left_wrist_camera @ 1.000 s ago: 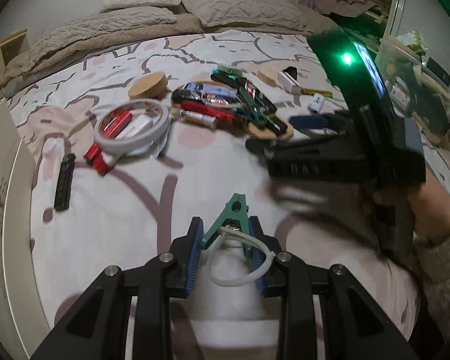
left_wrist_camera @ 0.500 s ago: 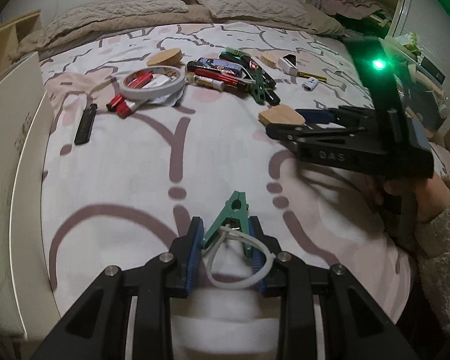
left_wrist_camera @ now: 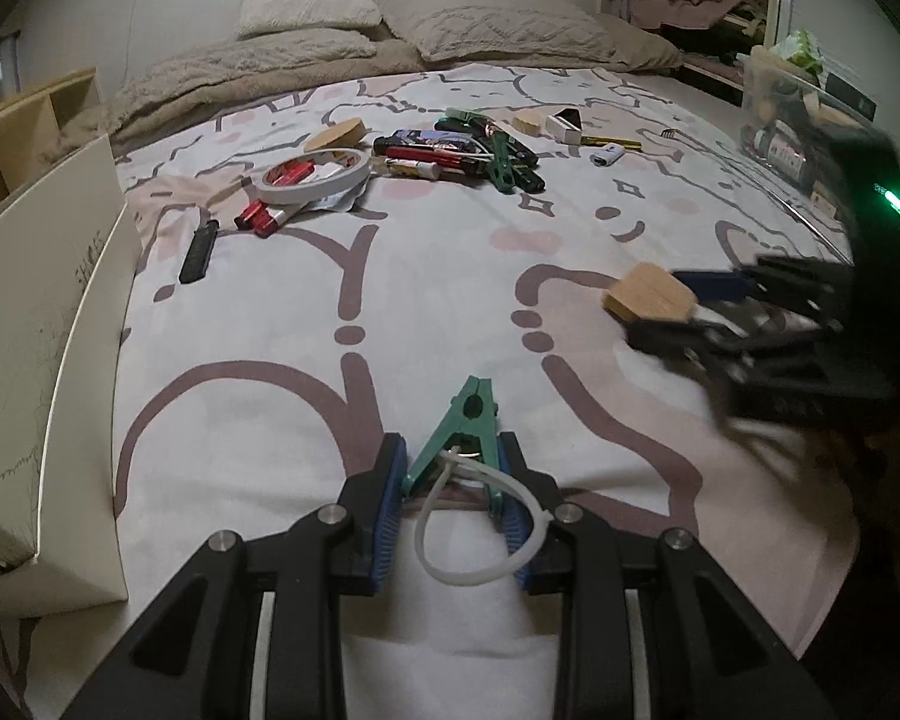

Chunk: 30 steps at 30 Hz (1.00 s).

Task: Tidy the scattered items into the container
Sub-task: 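Carry the wooden board and green clip toward the white box with both grippers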

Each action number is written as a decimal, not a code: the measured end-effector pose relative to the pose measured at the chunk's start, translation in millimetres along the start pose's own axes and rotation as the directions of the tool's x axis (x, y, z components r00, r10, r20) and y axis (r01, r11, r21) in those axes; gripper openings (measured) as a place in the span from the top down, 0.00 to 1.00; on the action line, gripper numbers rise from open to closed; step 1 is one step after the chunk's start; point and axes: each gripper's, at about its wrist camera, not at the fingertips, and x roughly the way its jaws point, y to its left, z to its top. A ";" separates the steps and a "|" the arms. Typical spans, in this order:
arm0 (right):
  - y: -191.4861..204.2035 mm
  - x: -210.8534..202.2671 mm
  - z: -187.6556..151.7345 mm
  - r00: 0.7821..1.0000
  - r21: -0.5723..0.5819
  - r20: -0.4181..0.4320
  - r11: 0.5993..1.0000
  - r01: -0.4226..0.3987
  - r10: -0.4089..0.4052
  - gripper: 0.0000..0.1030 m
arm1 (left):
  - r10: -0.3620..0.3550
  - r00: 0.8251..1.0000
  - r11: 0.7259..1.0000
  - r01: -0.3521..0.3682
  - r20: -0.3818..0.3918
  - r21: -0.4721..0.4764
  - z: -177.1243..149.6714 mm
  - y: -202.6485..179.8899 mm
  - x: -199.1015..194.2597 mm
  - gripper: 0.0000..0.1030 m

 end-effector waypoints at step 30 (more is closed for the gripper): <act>17.0 -42.2 -25.0 0.997 0.139 0.050 0.989 0.056 -0.064 0.45 | -0.003 0.997 1.000 0.003 0.075 -0.004 5.8 -9.4 -16.3 0.71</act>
